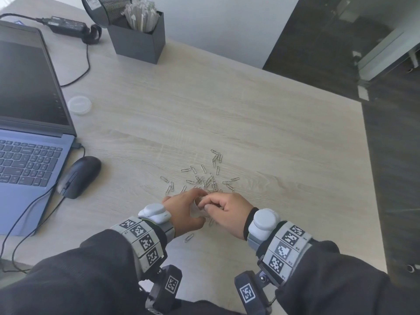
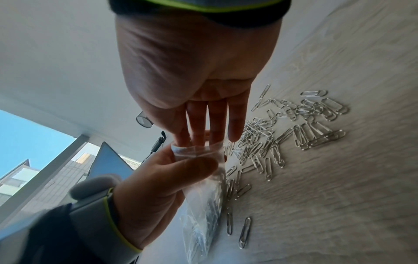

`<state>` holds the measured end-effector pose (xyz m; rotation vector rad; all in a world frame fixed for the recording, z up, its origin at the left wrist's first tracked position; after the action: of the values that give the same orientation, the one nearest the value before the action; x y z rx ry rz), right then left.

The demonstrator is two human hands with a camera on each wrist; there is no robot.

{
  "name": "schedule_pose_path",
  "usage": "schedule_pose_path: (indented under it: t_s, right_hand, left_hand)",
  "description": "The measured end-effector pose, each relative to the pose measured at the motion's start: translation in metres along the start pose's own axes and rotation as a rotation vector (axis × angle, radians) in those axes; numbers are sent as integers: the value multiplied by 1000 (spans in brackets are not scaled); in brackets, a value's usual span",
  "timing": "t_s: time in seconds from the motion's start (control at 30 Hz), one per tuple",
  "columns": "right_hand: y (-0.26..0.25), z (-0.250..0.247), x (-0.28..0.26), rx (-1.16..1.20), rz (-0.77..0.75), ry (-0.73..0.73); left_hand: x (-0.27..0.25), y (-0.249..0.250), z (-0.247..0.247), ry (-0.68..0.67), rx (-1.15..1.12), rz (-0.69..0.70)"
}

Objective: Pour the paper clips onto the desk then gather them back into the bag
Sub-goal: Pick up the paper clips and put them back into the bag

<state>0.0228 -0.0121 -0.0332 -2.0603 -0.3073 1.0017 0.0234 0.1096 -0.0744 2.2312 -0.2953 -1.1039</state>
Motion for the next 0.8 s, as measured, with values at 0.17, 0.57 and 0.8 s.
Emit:
schedule_pose_path:
  t_s: [0.17, 0.57, 0.8]
  right_hand:
    - [27, -36, -15, 16, 78, 187]
    - [122, -30, -38, -262, 557, 30]
    - [98, -19, 3, -259, 458, 89]
  left_hand:
    - [-1, -11, -3, -12, -25, -26]
    - [-12, -33, -23, 47, -54, -89]
    - [-15, -34, -22, 34, -48, -97]
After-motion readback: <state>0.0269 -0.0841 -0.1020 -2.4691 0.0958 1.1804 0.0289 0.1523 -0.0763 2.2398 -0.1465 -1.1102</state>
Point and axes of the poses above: each hand's wrist, its own x-axis towards the middle knuckle, its own z-axis out of the palm, y = z × x, the point moved 8 cm from there along x, towards the middle knuckle, and after that the axes turned 15 degrees about -y, right-handed, at the moved point
